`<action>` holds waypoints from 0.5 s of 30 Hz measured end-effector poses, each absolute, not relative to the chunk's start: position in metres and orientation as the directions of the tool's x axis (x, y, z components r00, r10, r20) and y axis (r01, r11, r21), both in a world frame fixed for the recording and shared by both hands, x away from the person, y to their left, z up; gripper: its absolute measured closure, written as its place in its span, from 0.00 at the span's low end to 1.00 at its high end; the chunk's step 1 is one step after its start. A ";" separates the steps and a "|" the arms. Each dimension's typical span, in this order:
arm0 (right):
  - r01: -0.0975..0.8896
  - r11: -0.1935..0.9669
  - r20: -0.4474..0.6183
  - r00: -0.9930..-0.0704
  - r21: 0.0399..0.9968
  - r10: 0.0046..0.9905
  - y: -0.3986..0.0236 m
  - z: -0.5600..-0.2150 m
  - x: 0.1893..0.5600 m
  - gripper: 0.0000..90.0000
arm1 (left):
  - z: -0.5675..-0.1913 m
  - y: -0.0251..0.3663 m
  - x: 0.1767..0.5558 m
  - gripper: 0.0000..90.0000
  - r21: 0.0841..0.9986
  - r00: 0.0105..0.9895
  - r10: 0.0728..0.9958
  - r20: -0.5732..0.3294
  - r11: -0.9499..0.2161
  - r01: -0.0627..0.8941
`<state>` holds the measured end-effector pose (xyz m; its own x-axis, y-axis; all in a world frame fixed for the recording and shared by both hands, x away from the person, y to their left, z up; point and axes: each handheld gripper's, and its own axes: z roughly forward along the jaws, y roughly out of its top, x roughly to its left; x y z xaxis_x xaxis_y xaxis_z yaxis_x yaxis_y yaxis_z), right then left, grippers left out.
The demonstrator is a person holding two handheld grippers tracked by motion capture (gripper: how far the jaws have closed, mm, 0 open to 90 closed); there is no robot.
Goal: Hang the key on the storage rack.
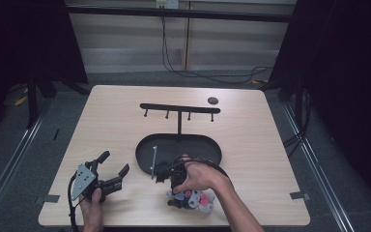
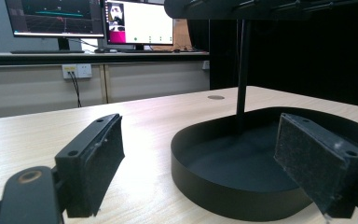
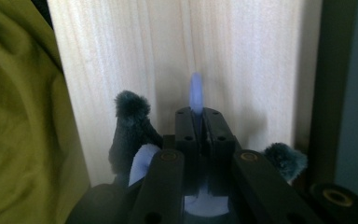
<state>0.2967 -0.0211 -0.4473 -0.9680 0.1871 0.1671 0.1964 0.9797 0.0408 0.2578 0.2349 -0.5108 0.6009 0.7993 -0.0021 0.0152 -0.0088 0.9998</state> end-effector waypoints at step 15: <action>0.167 0.986 0.165 -0.972 0.003 0.164 -0.017 -0.458 0.296 0.90 | -0.511 0.235 0.258 0.17 1.000 0.602 0.798 -0.002 -0.007 0.014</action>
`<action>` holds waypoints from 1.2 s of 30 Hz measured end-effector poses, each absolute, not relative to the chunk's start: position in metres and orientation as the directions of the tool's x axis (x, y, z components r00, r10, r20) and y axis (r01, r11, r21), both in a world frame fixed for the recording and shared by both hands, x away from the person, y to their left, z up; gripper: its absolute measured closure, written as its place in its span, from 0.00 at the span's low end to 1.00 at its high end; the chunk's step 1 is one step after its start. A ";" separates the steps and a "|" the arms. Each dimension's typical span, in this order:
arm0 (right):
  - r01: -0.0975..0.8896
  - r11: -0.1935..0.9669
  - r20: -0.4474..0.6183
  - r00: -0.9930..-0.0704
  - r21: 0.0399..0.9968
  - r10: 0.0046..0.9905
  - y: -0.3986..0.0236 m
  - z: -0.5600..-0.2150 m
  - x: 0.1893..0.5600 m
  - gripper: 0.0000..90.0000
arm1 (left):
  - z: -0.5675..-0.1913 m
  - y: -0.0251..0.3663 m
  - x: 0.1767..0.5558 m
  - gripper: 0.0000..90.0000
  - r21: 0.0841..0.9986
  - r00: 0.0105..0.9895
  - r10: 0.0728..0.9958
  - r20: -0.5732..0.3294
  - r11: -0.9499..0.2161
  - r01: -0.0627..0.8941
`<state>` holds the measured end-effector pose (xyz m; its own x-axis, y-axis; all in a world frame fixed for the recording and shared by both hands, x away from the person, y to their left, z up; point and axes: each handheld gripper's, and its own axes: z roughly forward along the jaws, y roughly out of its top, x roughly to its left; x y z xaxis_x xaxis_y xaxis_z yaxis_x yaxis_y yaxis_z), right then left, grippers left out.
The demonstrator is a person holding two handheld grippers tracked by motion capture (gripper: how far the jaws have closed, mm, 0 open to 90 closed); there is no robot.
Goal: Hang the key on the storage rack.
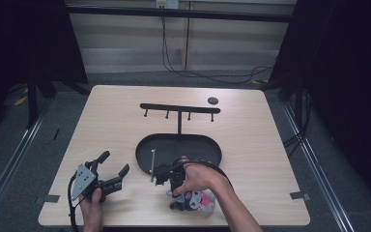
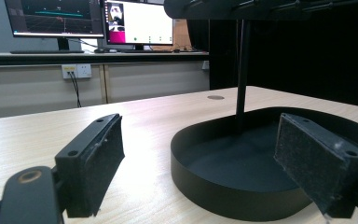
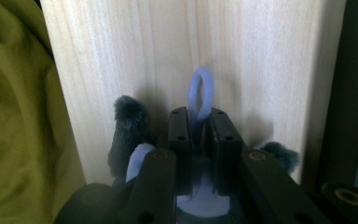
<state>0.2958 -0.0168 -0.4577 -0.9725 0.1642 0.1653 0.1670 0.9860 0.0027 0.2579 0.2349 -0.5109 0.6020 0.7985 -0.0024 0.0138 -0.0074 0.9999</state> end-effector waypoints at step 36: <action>0.194 0.981 0.159 -0.969 0.029 0.187 -0.031 -0.426 0.297 0.97 | -0.511 0.236 0.258 0.17 1.000 0.607 0.794 0.003 -0.012 0.011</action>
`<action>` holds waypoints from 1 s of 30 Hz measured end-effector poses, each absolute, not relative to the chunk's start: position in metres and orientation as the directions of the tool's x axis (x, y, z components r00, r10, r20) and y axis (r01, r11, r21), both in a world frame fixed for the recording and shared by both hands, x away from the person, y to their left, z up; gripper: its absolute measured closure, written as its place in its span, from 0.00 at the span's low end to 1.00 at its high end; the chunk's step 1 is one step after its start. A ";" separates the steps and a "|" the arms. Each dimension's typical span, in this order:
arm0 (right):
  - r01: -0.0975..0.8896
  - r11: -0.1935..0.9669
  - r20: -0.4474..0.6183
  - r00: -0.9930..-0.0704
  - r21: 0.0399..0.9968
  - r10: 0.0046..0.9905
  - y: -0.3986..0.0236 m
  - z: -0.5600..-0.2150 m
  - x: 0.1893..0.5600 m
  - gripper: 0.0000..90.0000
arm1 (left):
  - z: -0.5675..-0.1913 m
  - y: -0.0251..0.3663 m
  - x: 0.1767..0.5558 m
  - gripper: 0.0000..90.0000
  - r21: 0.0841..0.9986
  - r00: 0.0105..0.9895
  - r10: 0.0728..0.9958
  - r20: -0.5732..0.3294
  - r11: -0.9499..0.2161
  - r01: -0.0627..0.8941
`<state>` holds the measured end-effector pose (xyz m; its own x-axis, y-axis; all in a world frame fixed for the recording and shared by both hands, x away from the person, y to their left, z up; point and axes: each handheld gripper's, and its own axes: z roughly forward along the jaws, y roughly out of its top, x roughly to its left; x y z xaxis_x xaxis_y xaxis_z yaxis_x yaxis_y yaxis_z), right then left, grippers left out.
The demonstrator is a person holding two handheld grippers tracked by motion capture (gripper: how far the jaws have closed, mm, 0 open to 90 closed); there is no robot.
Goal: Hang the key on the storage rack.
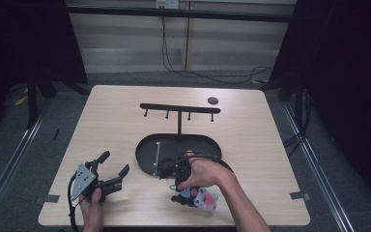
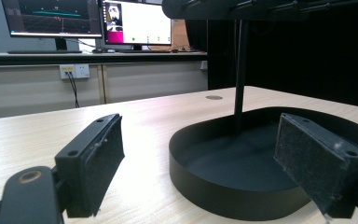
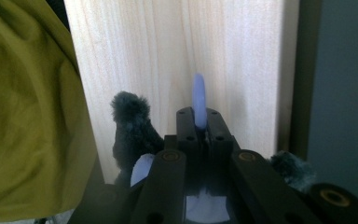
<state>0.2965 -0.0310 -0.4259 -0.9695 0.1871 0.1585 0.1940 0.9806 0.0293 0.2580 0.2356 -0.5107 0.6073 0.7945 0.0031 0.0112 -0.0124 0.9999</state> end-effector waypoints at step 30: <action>0.237 0.970 0.105 -0.968 0.056 0.230 -0.053 -0.366 0.306 0.98 | -0.511 0.236 0.258 0.17 1.000 0.607 0.795 0.003 -0.012 0.011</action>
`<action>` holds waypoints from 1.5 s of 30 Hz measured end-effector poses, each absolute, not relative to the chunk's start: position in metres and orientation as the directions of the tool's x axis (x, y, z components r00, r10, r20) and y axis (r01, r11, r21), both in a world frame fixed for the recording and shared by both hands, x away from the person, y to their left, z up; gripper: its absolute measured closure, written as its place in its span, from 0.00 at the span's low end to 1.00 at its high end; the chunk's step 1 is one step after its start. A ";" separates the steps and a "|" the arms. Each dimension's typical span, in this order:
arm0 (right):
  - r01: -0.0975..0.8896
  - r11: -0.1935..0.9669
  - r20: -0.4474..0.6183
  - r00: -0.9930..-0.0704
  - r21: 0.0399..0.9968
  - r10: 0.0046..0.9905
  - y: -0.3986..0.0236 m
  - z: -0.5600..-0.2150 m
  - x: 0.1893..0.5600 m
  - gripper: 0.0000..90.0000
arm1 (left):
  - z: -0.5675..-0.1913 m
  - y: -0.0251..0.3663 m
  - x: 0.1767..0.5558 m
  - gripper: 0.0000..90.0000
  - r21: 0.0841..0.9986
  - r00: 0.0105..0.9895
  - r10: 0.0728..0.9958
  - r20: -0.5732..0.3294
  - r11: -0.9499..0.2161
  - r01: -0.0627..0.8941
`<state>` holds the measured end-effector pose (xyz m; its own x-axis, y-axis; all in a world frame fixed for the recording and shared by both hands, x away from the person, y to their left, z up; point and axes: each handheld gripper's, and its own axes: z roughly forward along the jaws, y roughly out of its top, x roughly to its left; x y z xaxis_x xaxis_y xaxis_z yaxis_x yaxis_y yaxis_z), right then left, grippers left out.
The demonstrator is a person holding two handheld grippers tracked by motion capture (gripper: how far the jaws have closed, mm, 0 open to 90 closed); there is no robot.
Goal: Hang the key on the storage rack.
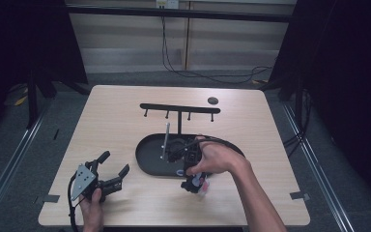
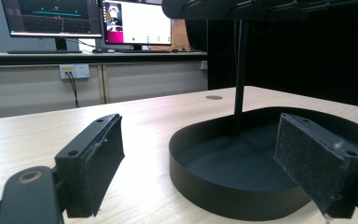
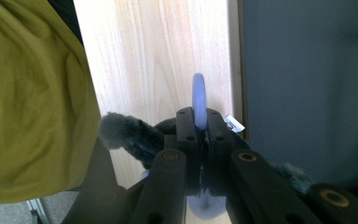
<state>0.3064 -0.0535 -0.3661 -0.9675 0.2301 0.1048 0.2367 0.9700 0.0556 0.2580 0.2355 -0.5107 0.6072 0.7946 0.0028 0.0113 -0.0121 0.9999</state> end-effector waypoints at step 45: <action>0.216 0.972 0.044 -0.976 0.088 0.213 -0.061 -0.309 0.368 0.97 | -0.511 0.236 0.258 0.17 1.000 0.608 0.794 0.003 -0.013 0.012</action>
<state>0.3679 -0.0606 -0.3087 -0.9761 0.2128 0.0443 0.2160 0.9724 0.0883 0.2580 0.2356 -0.5107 0.6076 0.7942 0.0032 0.0116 -0.0129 0.9999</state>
